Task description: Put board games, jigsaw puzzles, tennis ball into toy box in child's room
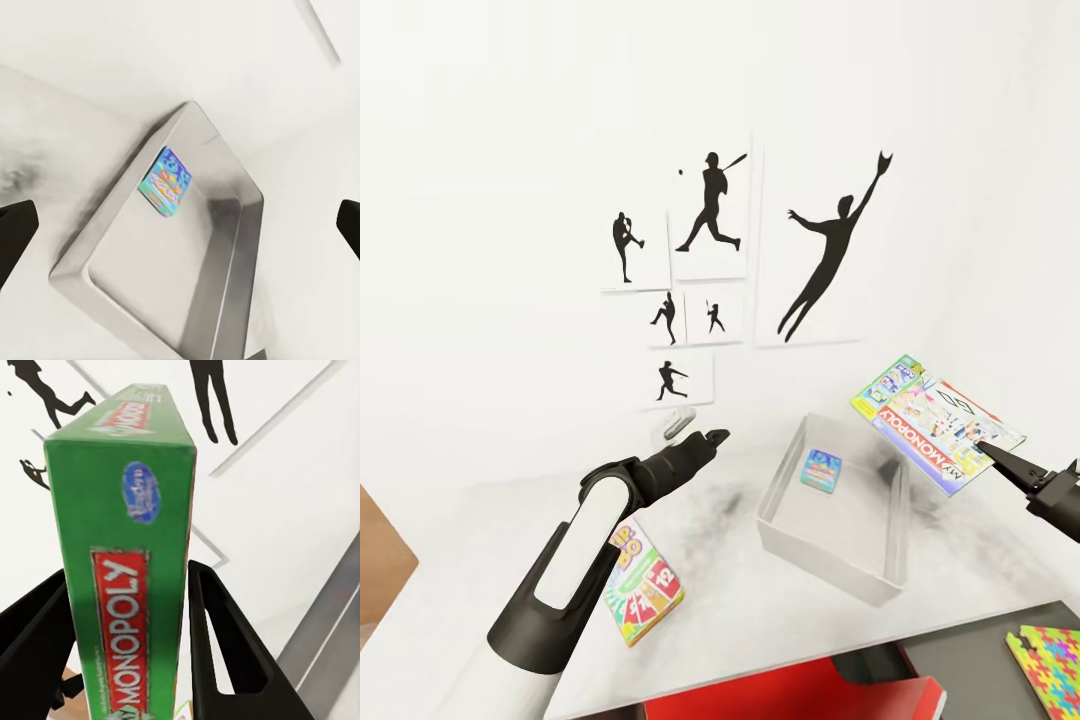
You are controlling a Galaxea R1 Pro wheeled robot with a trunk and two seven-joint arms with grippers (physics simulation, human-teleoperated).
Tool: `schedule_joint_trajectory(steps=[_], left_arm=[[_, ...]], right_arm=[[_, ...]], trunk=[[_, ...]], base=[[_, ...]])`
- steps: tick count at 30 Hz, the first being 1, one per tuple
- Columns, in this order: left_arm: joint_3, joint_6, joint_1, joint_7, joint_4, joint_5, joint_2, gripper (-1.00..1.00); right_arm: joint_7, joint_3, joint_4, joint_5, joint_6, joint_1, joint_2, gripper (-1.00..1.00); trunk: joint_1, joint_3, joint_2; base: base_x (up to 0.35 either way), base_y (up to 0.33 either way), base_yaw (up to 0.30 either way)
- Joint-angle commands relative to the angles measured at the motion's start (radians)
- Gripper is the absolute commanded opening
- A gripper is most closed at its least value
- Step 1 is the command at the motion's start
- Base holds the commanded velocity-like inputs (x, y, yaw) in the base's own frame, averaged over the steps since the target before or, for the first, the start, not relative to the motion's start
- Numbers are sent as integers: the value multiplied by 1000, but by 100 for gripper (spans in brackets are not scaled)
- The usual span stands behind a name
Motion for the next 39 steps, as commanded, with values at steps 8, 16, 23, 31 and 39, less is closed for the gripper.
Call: schedule_joint_trajectory(steps=[8,16,23,31,39], left_arm=[[0,1,-1,8,-1,8,0,100],[5,-9,9,-9,-18,25,3,100],[4,-9,9,-9,-19,26,3,100],[4,-9,9,-9,-19,26,3,100],[4,-9,9,-9,-19,26,3,100]], right_arm=[[5,-1,1,5,4,-2,0,-100],[16,-17,-13,-6,-9,5,19,-100],[16,-56,-15,-6,-9,7,33,-100],[16,-66,-15,-6,-9,7,33,-100],[16,-66,-15,-6,-9,7,33,-100]], trunk=[[1,-1,-2],[1,0,-2],[1,0,-2],[1,0,-2],[1,0,-2]], base=[[18,4,-31],[3,1,-15],[0,0,0],[0,0,0],[0,0,0]])
